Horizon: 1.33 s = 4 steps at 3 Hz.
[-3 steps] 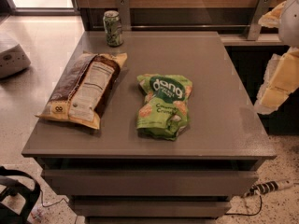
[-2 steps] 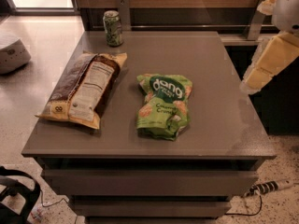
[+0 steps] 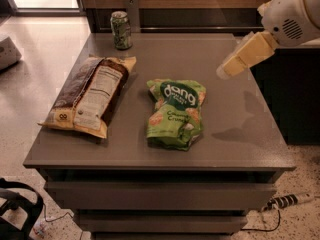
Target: Knock green can over
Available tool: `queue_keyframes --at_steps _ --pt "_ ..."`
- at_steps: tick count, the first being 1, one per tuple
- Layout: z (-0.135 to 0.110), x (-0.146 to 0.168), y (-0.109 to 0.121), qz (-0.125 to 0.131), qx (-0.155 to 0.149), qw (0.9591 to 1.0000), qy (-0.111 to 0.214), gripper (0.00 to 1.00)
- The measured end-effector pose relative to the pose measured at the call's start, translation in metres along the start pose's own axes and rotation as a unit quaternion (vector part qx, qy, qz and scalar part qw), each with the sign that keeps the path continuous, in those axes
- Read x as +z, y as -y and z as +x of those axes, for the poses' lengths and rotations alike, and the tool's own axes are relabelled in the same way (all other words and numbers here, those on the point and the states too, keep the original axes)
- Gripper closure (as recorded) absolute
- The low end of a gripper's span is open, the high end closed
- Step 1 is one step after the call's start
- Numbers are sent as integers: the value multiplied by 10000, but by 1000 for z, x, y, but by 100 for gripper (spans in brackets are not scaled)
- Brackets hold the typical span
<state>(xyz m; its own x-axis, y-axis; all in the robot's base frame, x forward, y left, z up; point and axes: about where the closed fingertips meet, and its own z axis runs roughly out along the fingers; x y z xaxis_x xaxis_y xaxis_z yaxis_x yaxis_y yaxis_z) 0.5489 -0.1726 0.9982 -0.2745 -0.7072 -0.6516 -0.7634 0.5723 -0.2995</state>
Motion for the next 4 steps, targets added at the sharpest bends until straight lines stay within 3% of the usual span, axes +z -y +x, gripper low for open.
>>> queue_keyframes --at_steps 1,2,3,4 --pt "-40 46 28 4 191 9944 1036 0" --pt "-86 81 56 5 252 9818 1882 0" --pt "-113 95 68 77 291 9743 2231 0" --pt "-115 96 70 99 298 9735 2263 0"
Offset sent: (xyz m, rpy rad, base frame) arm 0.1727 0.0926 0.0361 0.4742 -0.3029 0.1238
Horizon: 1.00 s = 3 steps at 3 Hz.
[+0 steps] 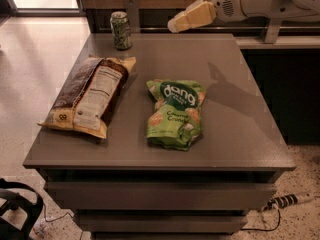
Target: Knock green can over
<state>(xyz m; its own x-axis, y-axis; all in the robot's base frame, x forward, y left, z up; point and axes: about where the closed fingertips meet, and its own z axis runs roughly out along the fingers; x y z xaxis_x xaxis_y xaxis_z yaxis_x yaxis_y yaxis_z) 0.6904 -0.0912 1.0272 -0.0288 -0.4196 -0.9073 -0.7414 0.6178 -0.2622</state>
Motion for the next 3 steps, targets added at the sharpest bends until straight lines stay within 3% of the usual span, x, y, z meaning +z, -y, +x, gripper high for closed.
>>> queue_keyframes --at_steps 2,3 --pt "-5 32 6 -113 -30 9994 -311 0" --pt "-19 75 5 -202 -97 9987 -452 0"
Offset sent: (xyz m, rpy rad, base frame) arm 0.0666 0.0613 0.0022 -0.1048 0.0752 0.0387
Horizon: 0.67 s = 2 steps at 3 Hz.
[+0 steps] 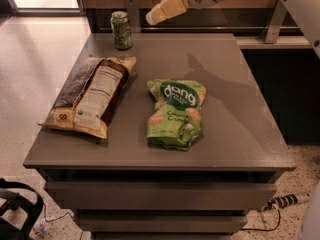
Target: Knock green can over
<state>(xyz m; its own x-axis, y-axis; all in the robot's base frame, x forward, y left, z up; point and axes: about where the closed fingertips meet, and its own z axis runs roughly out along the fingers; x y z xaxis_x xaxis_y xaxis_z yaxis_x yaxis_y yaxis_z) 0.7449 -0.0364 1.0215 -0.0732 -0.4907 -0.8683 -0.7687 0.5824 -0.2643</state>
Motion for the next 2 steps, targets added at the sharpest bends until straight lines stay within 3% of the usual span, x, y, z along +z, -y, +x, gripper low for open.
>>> queue_keyframes --at_steps 2 --pt "-6 60 -6 -77 278 9994 191 0"
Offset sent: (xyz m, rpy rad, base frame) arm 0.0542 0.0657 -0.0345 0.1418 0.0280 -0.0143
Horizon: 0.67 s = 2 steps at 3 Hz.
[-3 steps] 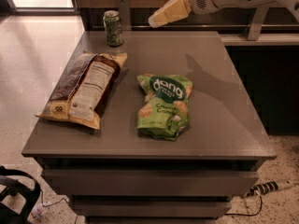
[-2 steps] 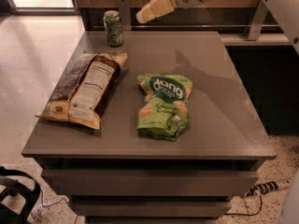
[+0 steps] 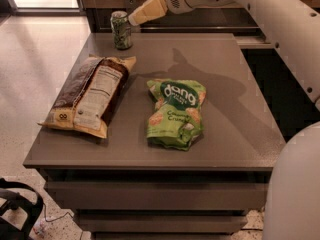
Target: Knock green can over
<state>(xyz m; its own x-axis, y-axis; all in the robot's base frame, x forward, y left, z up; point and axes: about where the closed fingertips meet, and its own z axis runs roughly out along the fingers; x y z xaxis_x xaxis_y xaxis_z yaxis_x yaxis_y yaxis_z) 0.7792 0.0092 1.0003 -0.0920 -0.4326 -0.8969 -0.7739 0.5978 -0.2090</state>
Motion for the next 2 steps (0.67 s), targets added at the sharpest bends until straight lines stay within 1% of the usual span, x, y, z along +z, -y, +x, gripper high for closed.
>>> queue_keyframes --at_steps 1,2 --pt "6 27 -4 6 195 9995 245 0" --pt "12 54 -4 7 280 9979 577 0"
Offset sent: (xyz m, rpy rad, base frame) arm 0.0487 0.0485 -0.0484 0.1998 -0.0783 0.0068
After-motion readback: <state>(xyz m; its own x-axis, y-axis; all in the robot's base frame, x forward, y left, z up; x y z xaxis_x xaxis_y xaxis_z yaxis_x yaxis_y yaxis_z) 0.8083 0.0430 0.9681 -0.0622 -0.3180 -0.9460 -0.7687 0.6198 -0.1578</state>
